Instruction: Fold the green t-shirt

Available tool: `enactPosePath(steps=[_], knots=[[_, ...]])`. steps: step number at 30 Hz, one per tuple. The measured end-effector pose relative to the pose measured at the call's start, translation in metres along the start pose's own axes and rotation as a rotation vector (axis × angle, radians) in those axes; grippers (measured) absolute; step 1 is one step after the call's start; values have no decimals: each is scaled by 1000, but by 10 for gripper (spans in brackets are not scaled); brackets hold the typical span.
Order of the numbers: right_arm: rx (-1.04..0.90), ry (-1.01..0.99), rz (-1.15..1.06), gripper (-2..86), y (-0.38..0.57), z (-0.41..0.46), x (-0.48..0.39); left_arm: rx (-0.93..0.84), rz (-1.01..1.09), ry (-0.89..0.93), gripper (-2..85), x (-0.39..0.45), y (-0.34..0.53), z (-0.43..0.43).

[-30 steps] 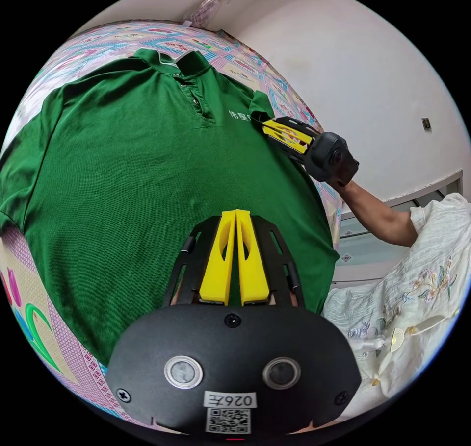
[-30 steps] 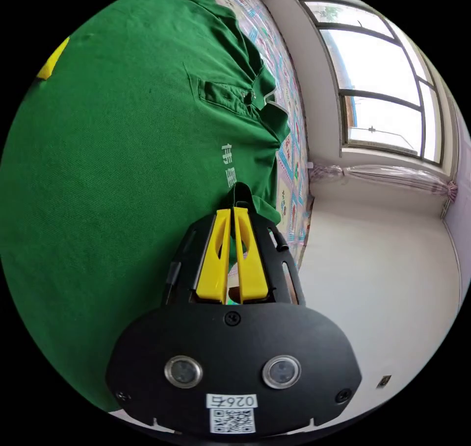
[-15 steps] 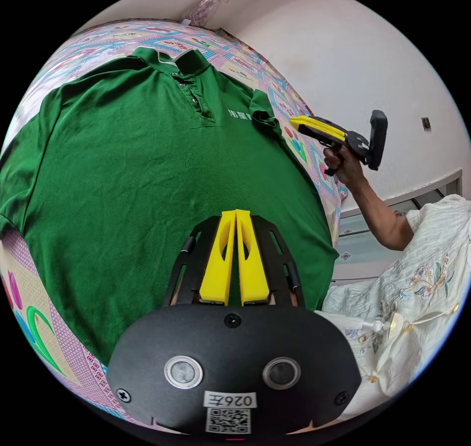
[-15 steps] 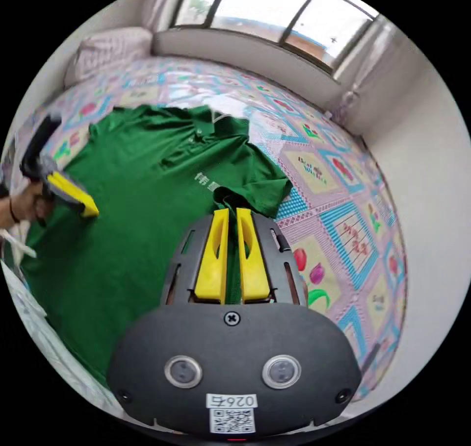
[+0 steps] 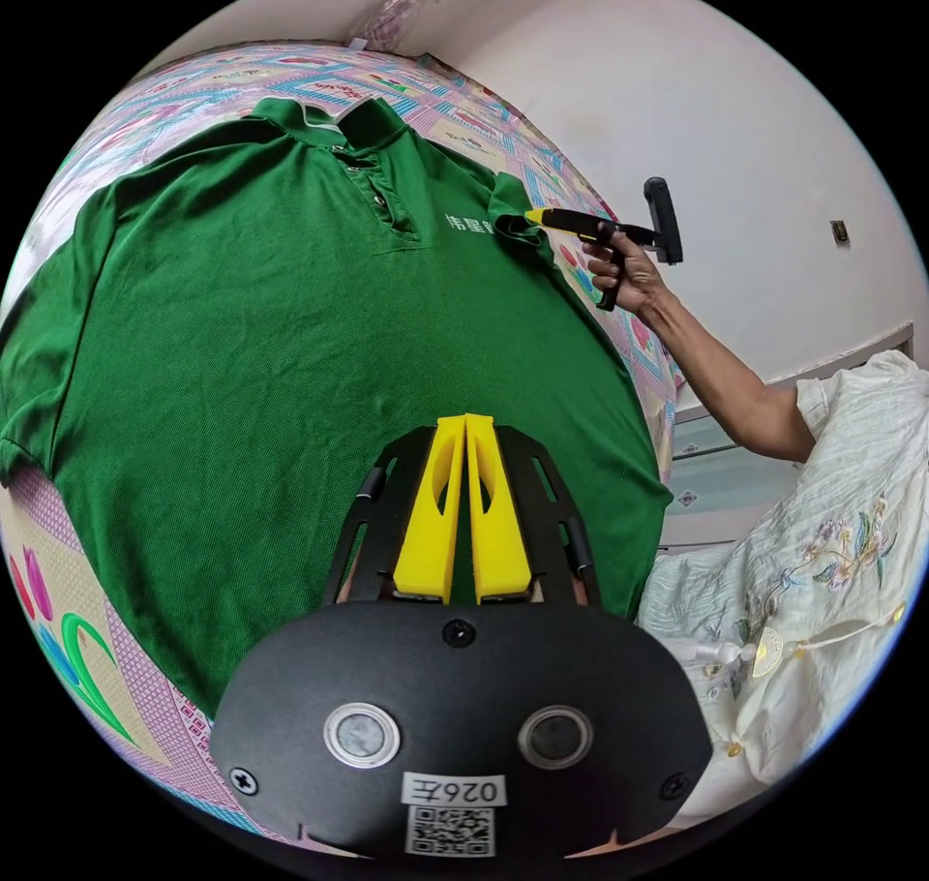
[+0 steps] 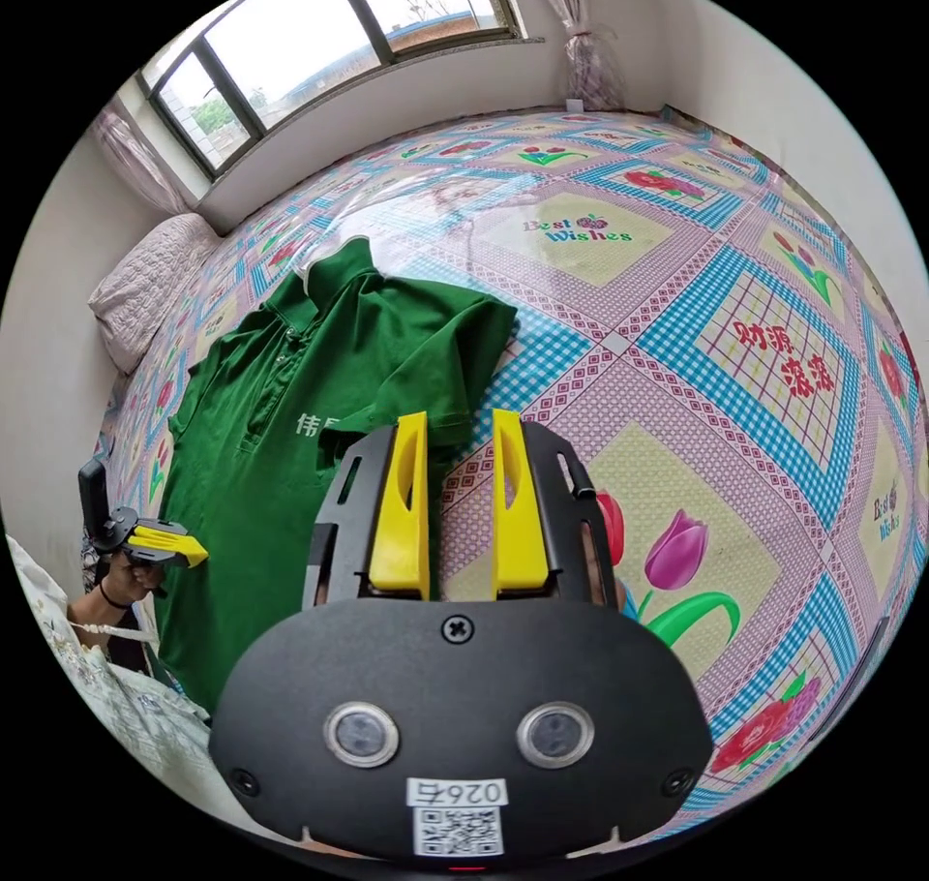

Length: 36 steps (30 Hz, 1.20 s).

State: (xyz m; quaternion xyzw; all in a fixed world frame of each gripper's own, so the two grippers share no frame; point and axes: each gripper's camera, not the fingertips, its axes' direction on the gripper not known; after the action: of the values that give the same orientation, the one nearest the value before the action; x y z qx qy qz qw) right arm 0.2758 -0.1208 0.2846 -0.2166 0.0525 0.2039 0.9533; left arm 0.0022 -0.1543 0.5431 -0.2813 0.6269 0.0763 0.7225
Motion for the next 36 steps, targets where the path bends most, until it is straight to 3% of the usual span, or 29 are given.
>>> enactPosePath(steps=[3,10,16,18,21,26,36], knots=[[23,-13,4,-5,-3,-10,13,0,-1,2,-9,0,3,-1],[71,-168,-92,-12,-37,-33,8,-6,3,-8,-9,5,14,-2],[-190,-226,-257,33,-78,30,-19,-5,-20,11,-9,6,24,-3],[-157,-219,-250,36,-83,20,-15,-1,-13,5,-9,9,28,-8],[-66,-239,-208,33,-77,-10,-2,67,-29,-2,-9,10,39,-31],[-82,-249,-172,8,-55,4,15,252,-170,-67,-10,-14,66,-87],[-284,-238,-344,61,-136,42,-16,278,-218,-126,-10,-14,88,-99]])
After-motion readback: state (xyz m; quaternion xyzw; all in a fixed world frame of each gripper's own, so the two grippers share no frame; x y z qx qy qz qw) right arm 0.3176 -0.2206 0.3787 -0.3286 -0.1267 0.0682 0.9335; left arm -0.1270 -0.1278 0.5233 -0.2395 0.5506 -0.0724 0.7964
